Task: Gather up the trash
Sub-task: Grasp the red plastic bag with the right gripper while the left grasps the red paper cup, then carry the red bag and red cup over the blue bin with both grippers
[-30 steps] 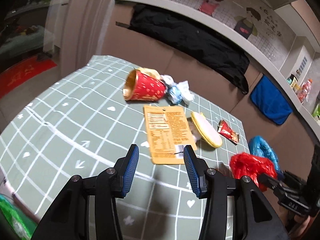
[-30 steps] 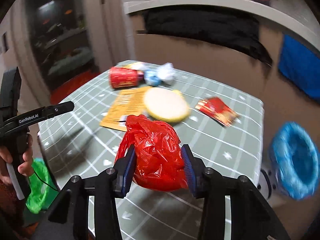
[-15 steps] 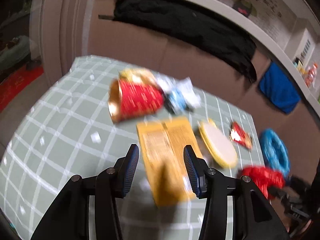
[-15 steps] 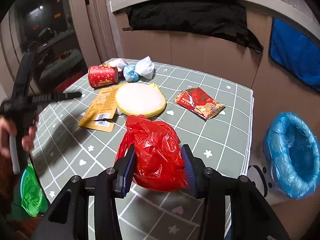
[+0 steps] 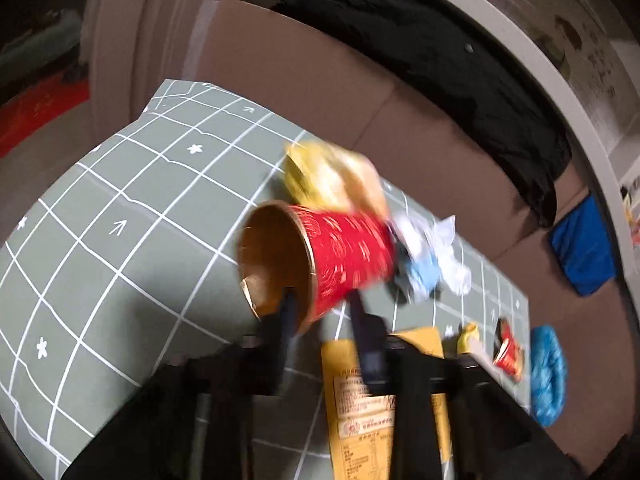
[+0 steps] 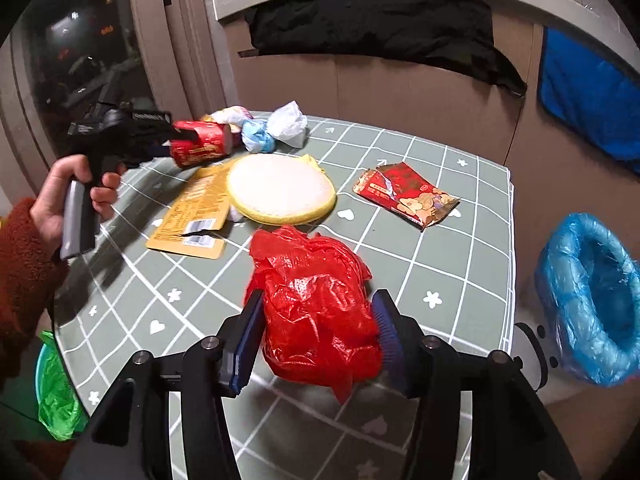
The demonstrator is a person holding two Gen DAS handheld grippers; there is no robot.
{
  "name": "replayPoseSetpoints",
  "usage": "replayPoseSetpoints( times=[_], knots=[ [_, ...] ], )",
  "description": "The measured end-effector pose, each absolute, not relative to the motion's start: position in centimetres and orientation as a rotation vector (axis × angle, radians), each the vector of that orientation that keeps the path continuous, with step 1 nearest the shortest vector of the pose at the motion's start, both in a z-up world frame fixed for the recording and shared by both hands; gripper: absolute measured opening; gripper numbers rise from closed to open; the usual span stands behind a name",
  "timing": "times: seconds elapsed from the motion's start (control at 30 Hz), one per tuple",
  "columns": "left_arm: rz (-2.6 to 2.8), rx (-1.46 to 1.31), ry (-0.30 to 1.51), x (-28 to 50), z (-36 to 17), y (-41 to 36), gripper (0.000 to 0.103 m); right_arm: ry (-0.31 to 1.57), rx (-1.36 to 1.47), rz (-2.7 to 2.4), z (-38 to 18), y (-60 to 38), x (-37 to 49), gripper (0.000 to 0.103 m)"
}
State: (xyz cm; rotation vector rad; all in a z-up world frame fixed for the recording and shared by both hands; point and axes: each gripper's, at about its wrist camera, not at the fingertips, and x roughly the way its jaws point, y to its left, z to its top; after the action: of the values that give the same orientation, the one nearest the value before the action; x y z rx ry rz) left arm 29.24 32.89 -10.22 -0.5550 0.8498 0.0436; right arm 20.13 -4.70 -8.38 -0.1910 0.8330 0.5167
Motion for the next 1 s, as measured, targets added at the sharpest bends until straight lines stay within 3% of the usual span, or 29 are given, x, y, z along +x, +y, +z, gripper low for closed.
replayPoseSetpoints(
  times=[0.07,0.13,0.43,0.67,0.77,1.0],
  knots=[
    [0.070,-0.513,0.834,28.0,-9.6,32.2,0.005,0.805,-0.216,0.510,-7.6,-4.7,19.4,0.051],
    [0.071,-0.502,0.811,26.3,-8.7,31.8,0.003,0.790,-0.234,0.505,-7.2,-4.6,19.1,0.051],
    [0.096,-0.445,0.712,15.7,-5.0,29.1,0.002,0.700,-0.317,0.571,-5.1,-4.8,16.1,0.054],
    [0.043,-0.412,0.712,13.6,-3.7,26.1,0.002,0.656,-0.218,0.572,-3.6,-6.2,16.4,0.055],
    [0.001,-0.385,0.711,13.6,-3.7,24.6,0.002,0.639,-0.217,0.593,-3.3,-6.6,16.0,0.062],
    [-0.045,-0.394,0.720,13.1,-4.5,23.1,0.002,0.711,-0.313,0.623,-6.4,-4.0,19.9,0.062]
  ],
)
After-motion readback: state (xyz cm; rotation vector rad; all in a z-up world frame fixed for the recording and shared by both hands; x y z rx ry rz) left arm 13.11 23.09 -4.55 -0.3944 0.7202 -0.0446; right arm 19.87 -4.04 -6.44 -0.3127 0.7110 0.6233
